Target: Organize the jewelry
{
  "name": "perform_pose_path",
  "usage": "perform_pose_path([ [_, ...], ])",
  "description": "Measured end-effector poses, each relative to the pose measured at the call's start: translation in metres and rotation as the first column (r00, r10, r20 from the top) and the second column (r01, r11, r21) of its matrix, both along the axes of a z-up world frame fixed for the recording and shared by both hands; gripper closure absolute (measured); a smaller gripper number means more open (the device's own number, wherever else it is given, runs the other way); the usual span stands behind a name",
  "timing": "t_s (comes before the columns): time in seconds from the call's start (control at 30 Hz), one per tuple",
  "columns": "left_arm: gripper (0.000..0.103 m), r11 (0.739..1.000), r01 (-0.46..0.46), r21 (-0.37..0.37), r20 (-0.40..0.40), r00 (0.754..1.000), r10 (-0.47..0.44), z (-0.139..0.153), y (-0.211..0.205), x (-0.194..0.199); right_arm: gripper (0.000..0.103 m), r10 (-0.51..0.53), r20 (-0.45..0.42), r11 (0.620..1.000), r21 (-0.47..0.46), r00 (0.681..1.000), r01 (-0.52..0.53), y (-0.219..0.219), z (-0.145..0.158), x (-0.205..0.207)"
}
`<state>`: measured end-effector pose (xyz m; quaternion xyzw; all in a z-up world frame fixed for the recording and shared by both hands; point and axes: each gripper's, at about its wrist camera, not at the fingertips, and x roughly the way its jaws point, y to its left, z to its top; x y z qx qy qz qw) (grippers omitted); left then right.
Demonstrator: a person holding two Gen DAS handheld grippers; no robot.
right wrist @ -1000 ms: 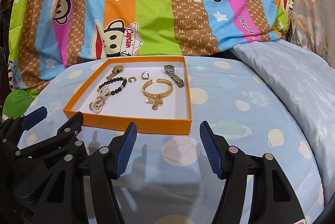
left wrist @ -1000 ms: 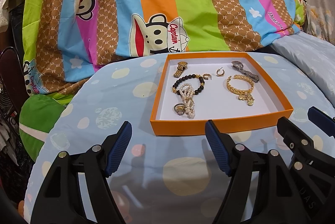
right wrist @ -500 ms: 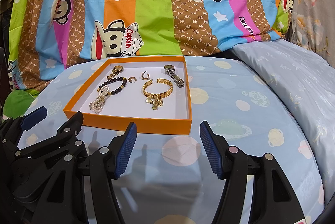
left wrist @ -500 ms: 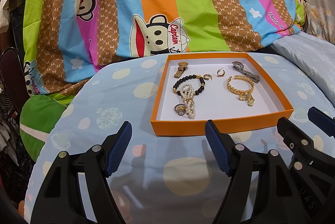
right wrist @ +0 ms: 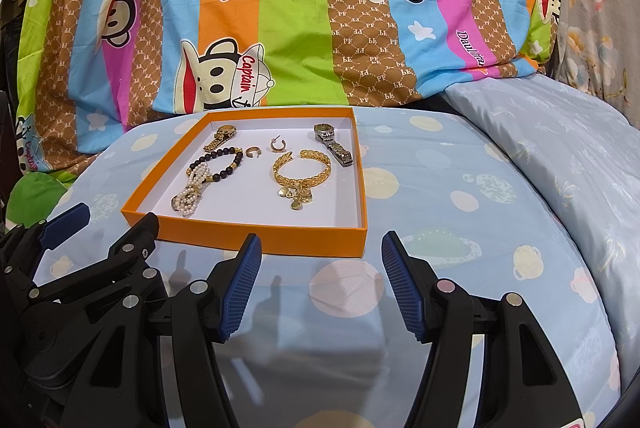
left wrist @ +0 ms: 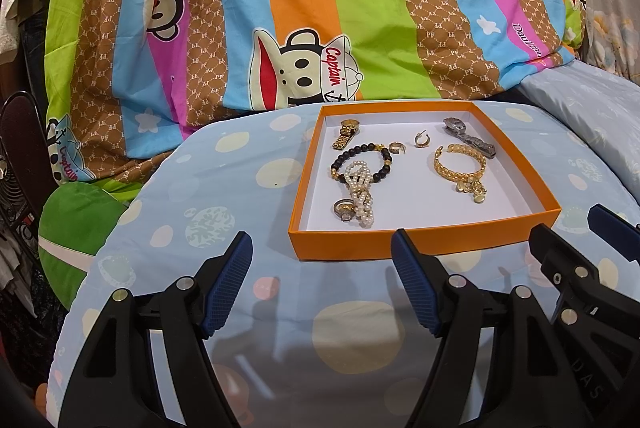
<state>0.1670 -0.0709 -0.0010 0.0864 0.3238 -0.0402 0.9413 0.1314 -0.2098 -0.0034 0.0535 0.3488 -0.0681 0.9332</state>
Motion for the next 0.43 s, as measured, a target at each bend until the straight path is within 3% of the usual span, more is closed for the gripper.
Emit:
perform_pose_path([
  [0.43, 0.033, 1.0, -0.012, 0.004, -0.032, 0.999, 0.012, -0.0008, 0.0013, 0.0081, 0.041, 0.009, -0.007, 1.0, -0.01, 1.0, -0.009, -0.0014, -0.0011, 0.0025],
])
